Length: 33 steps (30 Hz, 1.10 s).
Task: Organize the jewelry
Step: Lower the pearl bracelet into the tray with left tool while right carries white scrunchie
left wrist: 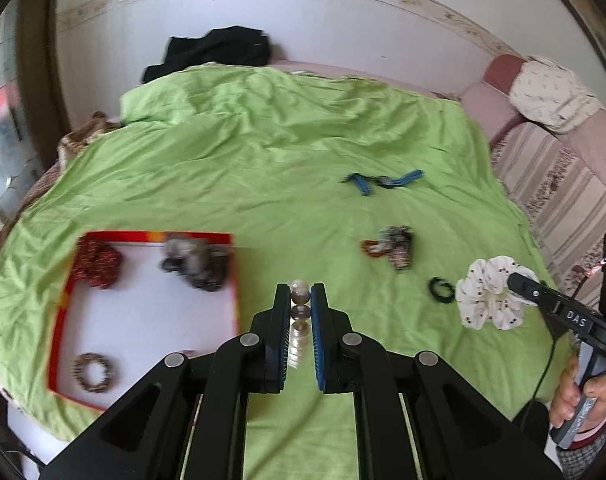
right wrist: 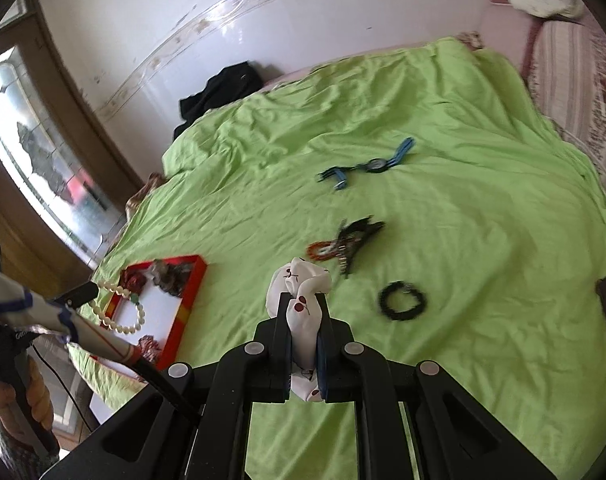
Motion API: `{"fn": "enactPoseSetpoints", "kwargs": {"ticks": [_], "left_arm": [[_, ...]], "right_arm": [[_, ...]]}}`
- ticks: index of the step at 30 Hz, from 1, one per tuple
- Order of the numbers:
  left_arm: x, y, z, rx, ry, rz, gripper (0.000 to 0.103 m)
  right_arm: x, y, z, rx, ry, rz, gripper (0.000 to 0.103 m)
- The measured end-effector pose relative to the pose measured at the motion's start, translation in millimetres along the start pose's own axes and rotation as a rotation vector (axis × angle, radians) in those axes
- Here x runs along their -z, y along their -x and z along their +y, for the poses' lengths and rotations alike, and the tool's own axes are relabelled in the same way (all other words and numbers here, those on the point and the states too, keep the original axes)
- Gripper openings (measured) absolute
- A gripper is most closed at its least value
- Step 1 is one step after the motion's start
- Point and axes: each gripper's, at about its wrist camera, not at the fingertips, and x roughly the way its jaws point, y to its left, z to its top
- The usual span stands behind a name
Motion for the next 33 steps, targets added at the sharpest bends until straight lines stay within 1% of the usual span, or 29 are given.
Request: {"fn": "enactPoseSetpoints", "kwargs": {"ticks": [5, 9, 14, 17, 22, 26, 30, 33], "left_arm": [[2, 0, 47, -0.066, 0.040, 0.009, 0.010], [2, -9, 87, -0.116, 0.078, 0.029, 0.010], [3, -30, 133, -0.125, 0.154, 0.072, 0.010], [3, -45, 152, -0.129, 0.174, 0.085, 0.010], [4, -73, 183, -0.134, 0.209, 0.111, 0.010], [11, -91, 211, -0.142, 0.251, 0.141, 0.010], [20, -93, 234, -0.143, 0.288, 0.140, 0.010], [27, -94, 252, -0.162, 0.315, 0.147, 0.010]], "right_arm": [[1, -26, 31, -0.030, 0.048, 0.045, 0.010], [2, -54, 64, -0.067, 0.090, 0.094, 0.010], [3, -90, 115, -0.108, 0.160, 0.158, 0.010], [7, -117, 155, -0.138, 0.221, 0.193, 0.010], [16, -158, 205, -0.181, 0.283, 0.243, 0.010], [23, -185, 229, -0.199, 0.303, 0.277, 0.010], [26, -206, 240, -0.223, 0.290, 0.316, 0.010], [30, -217, 245, -0.228, 0.290, 0.334, 0.010]]}}
